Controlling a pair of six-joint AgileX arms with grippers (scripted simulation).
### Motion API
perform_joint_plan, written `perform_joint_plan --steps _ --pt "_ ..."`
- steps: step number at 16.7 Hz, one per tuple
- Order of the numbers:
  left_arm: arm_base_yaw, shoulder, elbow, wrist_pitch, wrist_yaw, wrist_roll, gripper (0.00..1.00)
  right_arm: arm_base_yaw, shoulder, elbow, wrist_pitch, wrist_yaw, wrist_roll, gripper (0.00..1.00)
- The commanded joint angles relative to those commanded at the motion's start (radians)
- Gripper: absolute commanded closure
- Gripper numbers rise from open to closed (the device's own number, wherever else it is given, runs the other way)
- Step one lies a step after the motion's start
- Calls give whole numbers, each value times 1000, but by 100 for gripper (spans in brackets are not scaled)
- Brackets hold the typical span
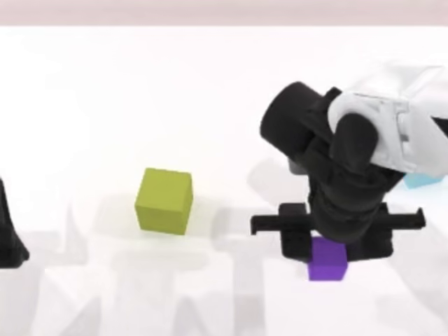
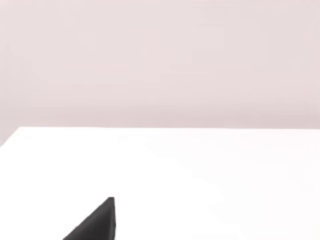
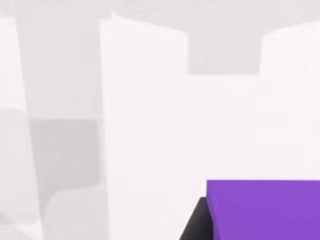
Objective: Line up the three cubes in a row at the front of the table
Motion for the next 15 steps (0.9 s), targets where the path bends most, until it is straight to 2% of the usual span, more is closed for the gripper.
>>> perform_joint_plan --steps 7,15 --pt "0 0 0 0 0 0 0 1 4 -14 18 -1 8 100" --pt "0 0 0 0 0 0 0 10 89 -182 275 1 15 100"
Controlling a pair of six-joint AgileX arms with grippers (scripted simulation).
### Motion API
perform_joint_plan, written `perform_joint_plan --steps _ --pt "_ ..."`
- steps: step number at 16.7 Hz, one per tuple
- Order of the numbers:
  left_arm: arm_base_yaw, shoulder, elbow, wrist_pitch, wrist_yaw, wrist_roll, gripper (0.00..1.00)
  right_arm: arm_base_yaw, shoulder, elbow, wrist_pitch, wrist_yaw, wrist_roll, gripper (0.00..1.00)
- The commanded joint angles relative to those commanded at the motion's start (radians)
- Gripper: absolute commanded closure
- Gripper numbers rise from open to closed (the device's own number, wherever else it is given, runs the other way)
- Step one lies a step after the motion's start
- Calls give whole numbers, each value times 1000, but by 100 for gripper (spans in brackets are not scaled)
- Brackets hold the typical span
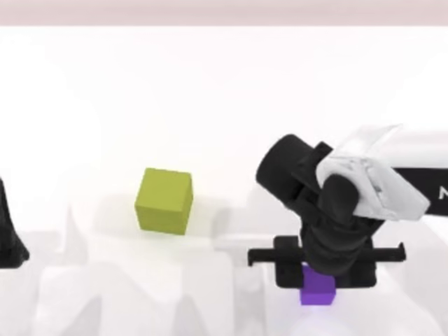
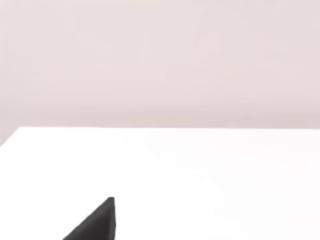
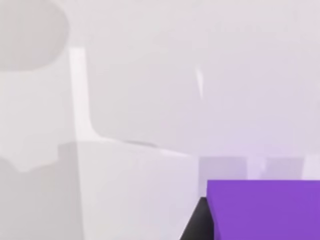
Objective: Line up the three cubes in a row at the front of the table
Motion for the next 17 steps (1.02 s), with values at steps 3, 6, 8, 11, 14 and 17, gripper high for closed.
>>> perform_joint_plan --steps 3,6,8,11,14,17 --pt "0 0 0 0 0 0 0 0 1 -2 2 0 0 100" --pt "0 0 0 0 0 0 0 0 1 -2 2 0 0 85" --pt "0 0 0 0 0 0 0 0 1 -2 2 0 0 70" --pt "0 0 0 0 0 0 0 0 1 -2 2 0 0 47" --pt "0 0 0 0 0 0 0 0 1 -2 2 0 0 25" --pt "0 0 0 0 0 0 0 0 1 -2 2 0 0 2"
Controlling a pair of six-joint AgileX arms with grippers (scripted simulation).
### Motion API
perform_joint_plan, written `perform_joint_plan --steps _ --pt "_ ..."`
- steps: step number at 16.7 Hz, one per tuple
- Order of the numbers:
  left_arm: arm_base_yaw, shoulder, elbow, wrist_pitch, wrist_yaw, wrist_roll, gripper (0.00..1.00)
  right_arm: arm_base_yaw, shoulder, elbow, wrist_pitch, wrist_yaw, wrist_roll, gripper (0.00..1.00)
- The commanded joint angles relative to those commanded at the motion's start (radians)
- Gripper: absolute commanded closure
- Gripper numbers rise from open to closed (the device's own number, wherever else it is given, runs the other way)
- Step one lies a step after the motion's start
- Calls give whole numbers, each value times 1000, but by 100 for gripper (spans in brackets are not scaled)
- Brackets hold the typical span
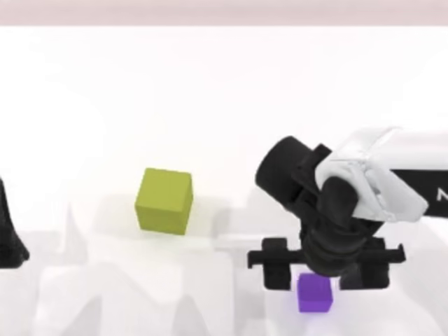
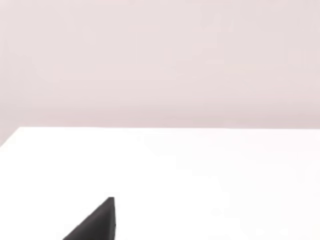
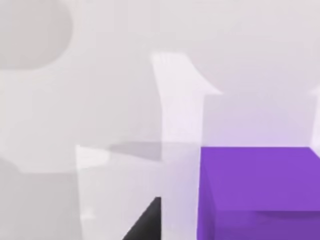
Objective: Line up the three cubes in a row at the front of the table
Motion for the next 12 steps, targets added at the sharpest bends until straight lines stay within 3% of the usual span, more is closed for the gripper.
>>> perform_joint_plan --steps 12 --pt "0 0 0 0 0 0 0 2 -14 30 -41 0 2 0"
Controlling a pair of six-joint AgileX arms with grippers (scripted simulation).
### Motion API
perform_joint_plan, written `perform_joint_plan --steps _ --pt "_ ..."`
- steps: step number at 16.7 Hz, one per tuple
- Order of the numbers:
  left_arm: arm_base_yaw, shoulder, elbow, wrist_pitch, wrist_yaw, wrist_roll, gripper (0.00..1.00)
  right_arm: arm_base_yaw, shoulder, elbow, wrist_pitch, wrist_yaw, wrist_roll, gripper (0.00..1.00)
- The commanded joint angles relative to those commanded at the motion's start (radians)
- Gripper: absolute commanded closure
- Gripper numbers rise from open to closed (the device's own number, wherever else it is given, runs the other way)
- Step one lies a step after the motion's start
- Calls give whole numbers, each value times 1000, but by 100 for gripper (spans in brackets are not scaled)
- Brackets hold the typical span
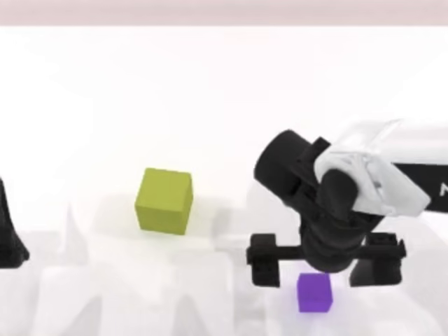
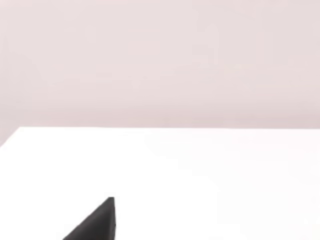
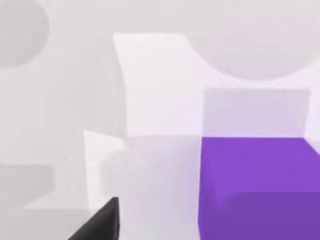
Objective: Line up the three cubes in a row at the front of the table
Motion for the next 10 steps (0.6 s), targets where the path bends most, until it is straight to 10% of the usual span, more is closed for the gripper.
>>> perform_joint_plan --steps 10 --pt "0 0 0 0 0 0 0 10 -91 140 -234 0 0 0"
